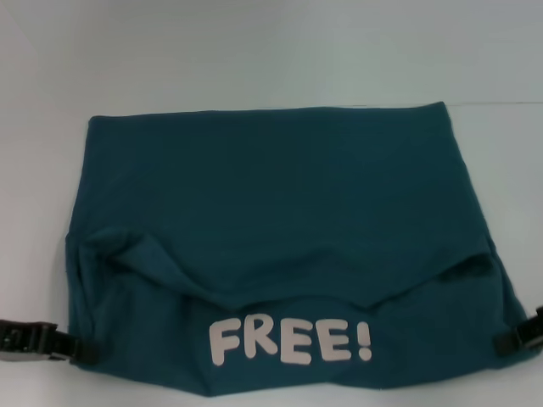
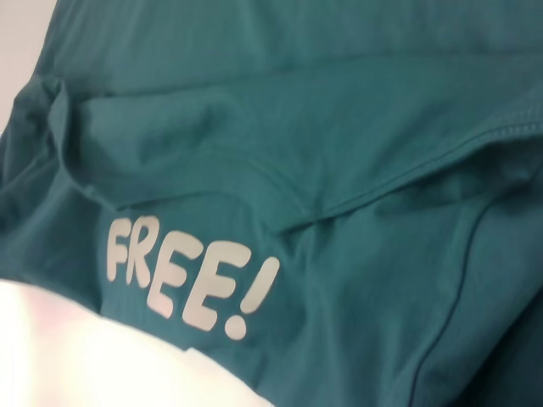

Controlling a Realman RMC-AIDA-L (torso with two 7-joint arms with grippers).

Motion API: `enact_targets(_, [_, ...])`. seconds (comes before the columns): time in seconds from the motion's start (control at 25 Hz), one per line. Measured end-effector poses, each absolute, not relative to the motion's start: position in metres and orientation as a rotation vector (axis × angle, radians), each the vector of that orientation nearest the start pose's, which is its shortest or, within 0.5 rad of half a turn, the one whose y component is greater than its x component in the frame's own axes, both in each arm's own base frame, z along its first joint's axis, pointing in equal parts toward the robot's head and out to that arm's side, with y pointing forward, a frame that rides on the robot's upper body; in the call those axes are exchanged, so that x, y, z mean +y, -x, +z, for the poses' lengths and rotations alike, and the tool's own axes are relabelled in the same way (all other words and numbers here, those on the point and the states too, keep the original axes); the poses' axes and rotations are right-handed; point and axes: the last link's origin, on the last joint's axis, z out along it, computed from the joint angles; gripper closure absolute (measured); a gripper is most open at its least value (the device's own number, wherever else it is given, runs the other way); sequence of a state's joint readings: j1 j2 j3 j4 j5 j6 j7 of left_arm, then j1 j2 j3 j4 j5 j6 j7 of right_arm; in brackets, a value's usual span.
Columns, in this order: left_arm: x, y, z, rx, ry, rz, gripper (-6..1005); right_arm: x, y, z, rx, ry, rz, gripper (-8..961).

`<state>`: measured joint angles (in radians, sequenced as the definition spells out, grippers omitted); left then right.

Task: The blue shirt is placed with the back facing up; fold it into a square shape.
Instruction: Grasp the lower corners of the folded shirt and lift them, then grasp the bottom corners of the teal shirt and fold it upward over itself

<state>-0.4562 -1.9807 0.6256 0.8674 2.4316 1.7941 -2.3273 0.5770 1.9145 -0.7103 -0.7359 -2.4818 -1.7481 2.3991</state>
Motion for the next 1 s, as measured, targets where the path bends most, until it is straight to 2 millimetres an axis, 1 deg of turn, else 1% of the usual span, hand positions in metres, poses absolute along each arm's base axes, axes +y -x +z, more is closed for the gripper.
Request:
enact_targets(0.12, [0.282, 0.325, 0.063, -1.923, 2.367, -0.171, 913, 0.308, -0.316, 0.06, 1.952, 2.392, -0.019, 867])
enact_targets(0.36, [0.28, 0.334, 0.068, -1.944, 2.323, -0.115, 910, 0.306, -0.322, 0.064, 1.943, 2.381, -0.019, 867])
enact_targets(0.76, [0.28, 0.335, 0.069, -1.949, 2.314, -0.111, 903, 0.307, -0.322, 0.064, 1.932, 2.386, -0.02, 866])
enact_targets(0.88, [0.285, 0.332, 0.07, -1.932, 2.311, -0.138, 901, 0.309, -0.32, 0.065, 1.922, 2.388, 0.005, 866])
enact_targets(1.0, [0.3, 0.325, 0.075, -1.893, 2.292, -0.194, 900, 0.319, -0.317, 0.07, 1.9, 2.356, 0.104, 865])
